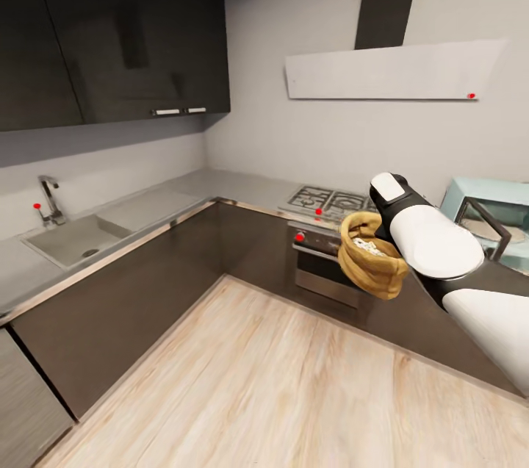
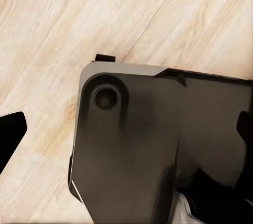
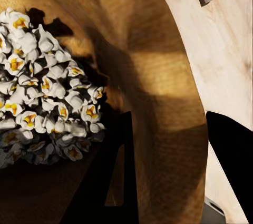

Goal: In the kitchen, take the popcorn bag from the countertop, put it into the microwave, and heat it until the popcorn is cooked so the cooked popcorn ends up inside the bag.

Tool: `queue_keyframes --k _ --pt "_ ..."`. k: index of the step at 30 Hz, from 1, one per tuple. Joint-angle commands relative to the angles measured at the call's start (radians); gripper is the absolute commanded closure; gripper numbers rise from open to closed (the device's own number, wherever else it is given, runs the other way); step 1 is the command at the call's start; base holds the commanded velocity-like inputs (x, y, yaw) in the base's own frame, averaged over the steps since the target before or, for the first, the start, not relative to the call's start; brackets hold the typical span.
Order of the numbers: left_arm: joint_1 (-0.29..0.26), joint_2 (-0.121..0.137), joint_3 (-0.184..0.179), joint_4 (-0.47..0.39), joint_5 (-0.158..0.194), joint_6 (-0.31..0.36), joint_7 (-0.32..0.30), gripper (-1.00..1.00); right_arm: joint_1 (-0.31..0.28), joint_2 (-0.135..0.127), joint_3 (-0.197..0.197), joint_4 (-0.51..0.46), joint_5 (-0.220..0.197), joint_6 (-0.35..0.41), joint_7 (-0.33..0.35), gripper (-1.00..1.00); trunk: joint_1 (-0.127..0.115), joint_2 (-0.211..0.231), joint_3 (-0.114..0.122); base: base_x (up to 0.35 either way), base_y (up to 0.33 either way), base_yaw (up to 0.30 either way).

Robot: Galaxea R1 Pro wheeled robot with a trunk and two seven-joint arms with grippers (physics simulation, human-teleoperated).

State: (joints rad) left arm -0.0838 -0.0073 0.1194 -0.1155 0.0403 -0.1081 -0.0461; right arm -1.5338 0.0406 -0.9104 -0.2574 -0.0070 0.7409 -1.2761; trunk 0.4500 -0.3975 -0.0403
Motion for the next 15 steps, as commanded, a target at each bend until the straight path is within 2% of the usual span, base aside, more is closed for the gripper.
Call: queue_keyframes --k 1,4,11,15 --pt "-0.001 0.000 0.007 0.000 0.004 -0.002 -0.005 -1.00 -0.001 0.000 -0.001 -0.002 -0.001 0.010 -0.003 1.00 0.000 -0.002 -0.003 -0.342 -0.070 -0.270" --pt "-0.001 0.000 0.006 0.000 0.004 -0.001 -0.004 -1.00 0.000 0.001 0.001 -0.001 -0.001 0.012 -0.003 1.00 0.000 -0.002 -0.005 -0.324 -0.162 -0.260" --pt "-0.001 -0.001 0.005 0.000 0.003 -0.001 -0.003 -1.00 -0.001 0.001 0.004 0.003 -0.001 0.014 -0.003 1.00 0.000 -0.002 -0.005 -0.305 -0.213 -0.046" --pt "-0.001 -0.002 0.005 0.000 0.003 -0.001 -0.004 -1.00 -0.001 0.002 0.004 0.004 -0.001 0.014 -0.002 1.00 0.000 -0.002 -0.005 -0.303 -0.216 -0.220"
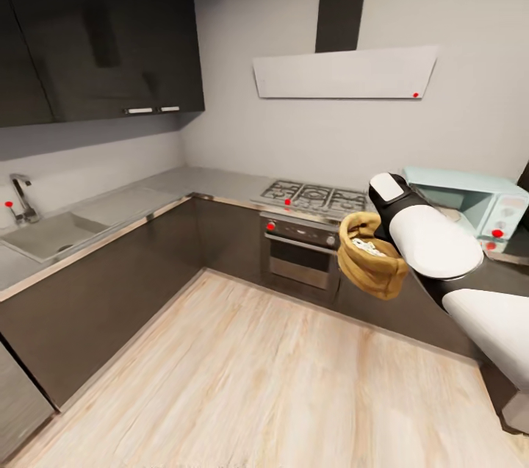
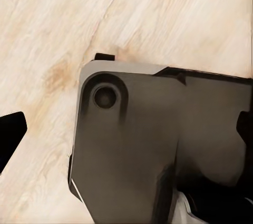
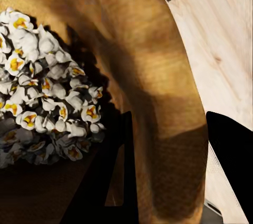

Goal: In the kitchen, take the popcorn bag from the countertop, put it into the microwave, and heat it until the popcorn is cooked so the cooked popcorn ends up inside the bag.

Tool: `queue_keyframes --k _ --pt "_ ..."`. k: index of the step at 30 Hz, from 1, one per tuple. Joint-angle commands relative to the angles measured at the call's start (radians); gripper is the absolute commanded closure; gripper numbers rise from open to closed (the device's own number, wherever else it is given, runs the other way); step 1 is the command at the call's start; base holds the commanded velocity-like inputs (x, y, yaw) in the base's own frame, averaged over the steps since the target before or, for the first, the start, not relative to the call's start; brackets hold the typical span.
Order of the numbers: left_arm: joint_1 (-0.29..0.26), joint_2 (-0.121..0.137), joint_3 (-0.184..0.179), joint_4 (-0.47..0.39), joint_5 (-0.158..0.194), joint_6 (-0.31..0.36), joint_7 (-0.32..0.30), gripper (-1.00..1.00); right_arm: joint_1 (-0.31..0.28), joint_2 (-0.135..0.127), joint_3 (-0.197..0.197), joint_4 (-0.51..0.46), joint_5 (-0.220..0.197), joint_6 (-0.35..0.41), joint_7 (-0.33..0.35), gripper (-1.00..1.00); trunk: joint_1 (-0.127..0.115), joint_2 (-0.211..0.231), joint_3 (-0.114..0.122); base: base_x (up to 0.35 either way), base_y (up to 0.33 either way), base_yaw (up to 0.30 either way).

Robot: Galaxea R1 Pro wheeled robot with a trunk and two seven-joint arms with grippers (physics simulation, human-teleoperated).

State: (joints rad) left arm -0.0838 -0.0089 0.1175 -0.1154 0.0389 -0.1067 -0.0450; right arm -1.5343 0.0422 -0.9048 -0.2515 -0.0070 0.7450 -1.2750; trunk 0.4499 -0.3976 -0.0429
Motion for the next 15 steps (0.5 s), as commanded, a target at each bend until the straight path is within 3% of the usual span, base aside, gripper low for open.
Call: queue_keyframes --k 1,6,15 --pt "-0.001 0.000 0.007 0.000 0.004 -0.002 -0.005 -1.00 -0.001 0.001 -0.001 -0.002 -0.001 0.010 -0.003 1.00 0.000 -0.002 -0.002 -0.305 -0.194 -0.259" --pt "-0.001 0.000 0.007 0.000 0.006 -0.003 -0.004 -1.00 0.000 0.003 0.000 0.000 -0.001 0.010 -0.002 1.00 0.000 -0.002 -0.002 -0.319 -0.140 -0.263" --pt "-0.001 0.000 0.008 0.000 0.008 -0.004 -0.005 -1.00 0.000 0.010 0.001 0.000 -0.001 0.010 -0.001 1.00 0.000 -0.002 -0.002 -0.341 -0.009 -0.264"
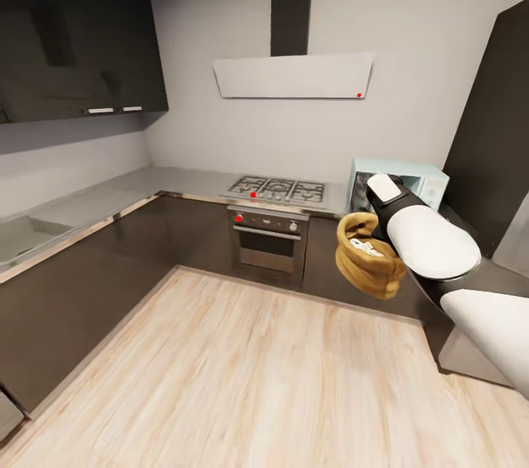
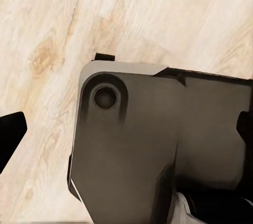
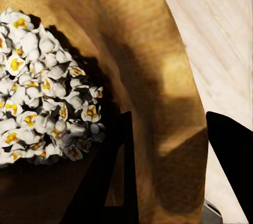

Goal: In the kitchen, take the popcorn bag from the countertop, put it into the microwave, and heat it until the popcorn is cooked so the cooked popcorn ends up inside the bag.

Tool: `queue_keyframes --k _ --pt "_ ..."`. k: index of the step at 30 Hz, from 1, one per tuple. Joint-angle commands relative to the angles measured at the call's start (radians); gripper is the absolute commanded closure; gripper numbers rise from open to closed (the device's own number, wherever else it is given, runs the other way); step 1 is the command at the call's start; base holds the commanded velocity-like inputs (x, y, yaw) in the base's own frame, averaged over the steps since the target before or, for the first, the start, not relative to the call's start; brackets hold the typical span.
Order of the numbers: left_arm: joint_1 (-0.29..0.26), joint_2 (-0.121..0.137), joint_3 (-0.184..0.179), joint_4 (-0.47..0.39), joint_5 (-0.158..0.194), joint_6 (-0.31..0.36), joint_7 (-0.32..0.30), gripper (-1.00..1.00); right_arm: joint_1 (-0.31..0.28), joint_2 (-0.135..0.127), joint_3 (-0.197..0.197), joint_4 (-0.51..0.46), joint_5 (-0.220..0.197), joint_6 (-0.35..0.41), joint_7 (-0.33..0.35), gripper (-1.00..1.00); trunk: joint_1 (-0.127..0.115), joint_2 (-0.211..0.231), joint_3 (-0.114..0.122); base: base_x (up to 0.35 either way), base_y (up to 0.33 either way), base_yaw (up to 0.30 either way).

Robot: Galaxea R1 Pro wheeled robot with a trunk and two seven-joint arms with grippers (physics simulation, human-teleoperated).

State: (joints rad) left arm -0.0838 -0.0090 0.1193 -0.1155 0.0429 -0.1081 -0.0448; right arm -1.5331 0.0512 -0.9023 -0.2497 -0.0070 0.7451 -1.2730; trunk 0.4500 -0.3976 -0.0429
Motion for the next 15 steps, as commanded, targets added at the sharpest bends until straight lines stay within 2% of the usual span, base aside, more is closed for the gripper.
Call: queue_keyframes --k 1,6,15 --pt "-0.001 0.000 0.006 0.000 0.004 -0.002 -0.005 -1.00 -0.001 0.000 -0.001 -0.002 -0.001 0.010 -0.003 1.00 0.000 -0.002 -0.002 -0.342 0.000 -0.264" --pt "-0.001 0.001 0.008 0.000 0.003 -0.002 -0.004 -1.00 -0.001 0.000 -0.003 -0.002 -0.001 0.010 -0.002 1.00 0.000 -0.002 -0.002 -0.302 -0.106 -0.264" --pt "-0.001 0.001 0.008 0.000 0.003 -0.002 -0.004 -1.00 0.002 -0.005 -0.004 -0.002 -0.001 0.010 0.012 1.00 0.000 -0.002 -0.002 -0.030 -0.328 -0.264"
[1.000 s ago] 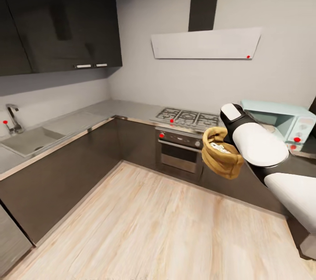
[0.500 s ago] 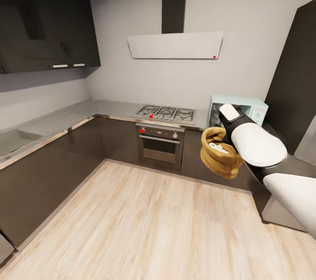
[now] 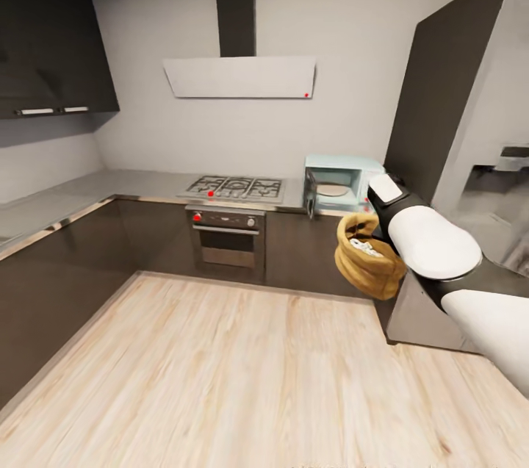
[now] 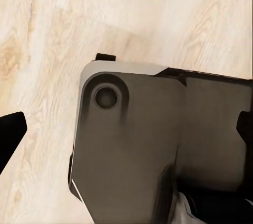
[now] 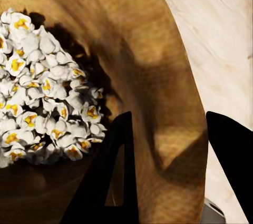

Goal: In the kitchen, take the popcorn bag from the countertop, put it into the microwave, and heat it until the popcorn is cooked so the cooked popcorn ends up inside the bag.

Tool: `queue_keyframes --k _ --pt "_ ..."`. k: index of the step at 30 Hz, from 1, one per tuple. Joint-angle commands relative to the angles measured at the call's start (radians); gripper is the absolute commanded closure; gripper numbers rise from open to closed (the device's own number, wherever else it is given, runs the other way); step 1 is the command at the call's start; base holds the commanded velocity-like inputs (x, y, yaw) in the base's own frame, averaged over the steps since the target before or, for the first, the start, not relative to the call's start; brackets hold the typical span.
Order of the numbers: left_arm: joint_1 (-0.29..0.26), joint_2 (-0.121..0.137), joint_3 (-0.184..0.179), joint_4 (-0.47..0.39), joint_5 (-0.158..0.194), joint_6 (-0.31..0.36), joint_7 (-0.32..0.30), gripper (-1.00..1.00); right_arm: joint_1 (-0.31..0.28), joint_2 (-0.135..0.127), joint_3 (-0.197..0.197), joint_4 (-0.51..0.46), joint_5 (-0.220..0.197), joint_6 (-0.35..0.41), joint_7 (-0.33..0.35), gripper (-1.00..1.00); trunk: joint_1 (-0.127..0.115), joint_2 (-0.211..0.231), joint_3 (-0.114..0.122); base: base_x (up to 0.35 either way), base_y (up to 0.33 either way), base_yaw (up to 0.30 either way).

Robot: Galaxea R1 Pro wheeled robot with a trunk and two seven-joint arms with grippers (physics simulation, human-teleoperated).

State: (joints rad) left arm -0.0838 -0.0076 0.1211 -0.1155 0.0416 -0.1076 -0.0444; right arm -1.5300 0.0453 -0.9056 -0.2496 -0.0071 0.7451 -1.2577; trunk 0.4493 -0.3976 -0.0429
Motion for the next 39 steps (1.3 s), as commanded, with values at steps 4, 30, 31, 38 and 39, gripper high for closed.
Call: queue_keyframes --k 4,30,31,38,39 --pt "-0.001 0.000 0.006 0.000 0.003 -0.002 -0.005 -1.00 0.002 0.001 0.000 0.002 0.001 0.011 0.024 1.00 0.001 -0.002 -0.002 0.086 -0.334 -0.194" --pt "0.009 -0.003 0.003 0.000 0.001 -0.001 -0.005 -1.00 0.045 -0.007 0.087 0.033 0.004 0.055 0.214 1.00 0.001 -0.002 -0.002 0.189 -0.166 -0.004" --pt "0.009 -0.003 0.003 0.000 0.002 -0.001 -0.005 -1.00 0.049 -0.007 0.100 0.033 0.004 0.055 0.215 1.00 0.001 -0.002 -0.002 0.339 -0.100 0.000" --pt "0.009 -0.003 0.003 0.000 0.003 -0.001 -0.005 -1.00 0.056 -0.005 0.118 0.031 0.004 0.053 0.216 1.00 0.001 -0.002 -0.002 0.340 -0.109 0.000" --pt "0.009 -0.003 0.003 0.000 0.003 -0.001 -0.005 -1.00 0.056 -0.005 0.118 0.032 0.004 0.052 0.216 1.00 0.001 -0.002 -0.002 0.341 -0.116 0.000"
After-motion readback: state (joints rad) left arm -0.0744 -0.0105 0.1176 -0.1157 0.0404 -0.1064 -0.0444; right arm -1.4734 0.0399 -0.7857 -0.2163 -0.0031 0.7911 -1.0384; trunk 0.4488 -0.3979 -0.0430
